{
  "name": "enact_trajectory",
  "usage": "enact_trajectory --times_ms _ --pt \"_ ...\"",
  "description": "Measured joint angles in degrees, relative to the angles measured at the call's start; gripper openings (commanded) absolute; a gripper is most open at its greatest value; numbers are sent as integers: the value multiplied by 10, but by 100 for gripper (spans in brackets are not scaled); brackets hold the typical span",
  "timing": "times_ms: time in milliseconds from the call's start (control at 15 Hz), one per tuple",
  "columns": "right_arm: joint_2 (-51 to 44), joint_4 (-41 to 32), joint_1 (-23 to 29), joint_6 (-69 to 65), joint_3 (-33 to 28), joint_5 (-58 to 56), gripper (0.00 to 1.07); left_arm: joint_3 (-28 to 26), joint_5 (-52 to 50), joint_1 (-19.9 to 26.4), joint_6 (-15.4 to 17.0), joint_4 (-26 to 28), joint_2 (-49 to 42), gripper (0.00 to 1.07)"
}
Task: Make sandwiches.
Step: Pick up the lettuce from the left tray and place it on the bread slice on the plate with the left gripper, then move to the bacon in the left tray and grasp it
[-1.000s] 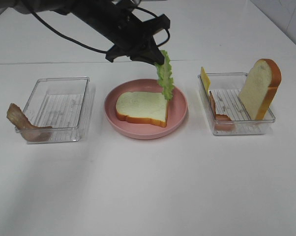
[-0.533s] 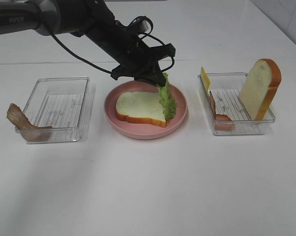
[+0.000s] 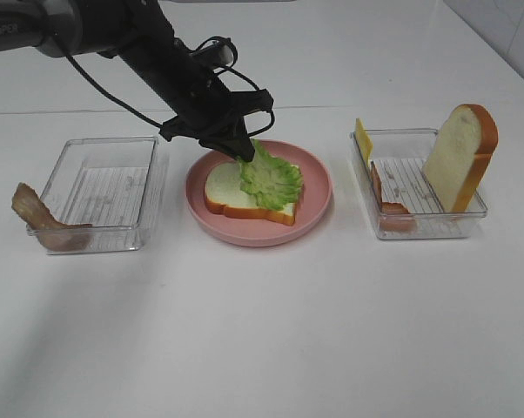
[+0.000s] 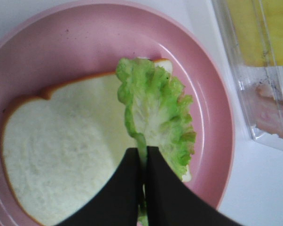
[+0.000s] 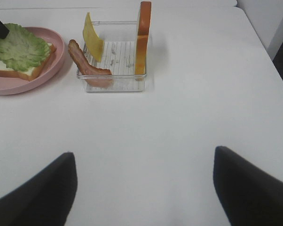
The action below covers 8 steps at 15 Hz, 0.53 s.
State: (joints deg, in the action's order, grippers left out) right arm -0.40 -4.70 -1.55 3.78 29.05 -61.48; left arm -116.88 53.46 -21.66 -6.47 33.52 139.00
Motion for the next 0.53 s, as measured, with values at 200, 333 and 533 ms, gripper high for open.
enact_trajectory --times_ms 200,333,533 --pt "0 0 0 0 0 0 75 0 2 1 0 -12 0 80" --pt "0 0 0 0 0 0 75 0 2 1 0 -20 -1 86" --pt "0 0 0 0 0 0 75 0 3 1 1 -73 -33 86"
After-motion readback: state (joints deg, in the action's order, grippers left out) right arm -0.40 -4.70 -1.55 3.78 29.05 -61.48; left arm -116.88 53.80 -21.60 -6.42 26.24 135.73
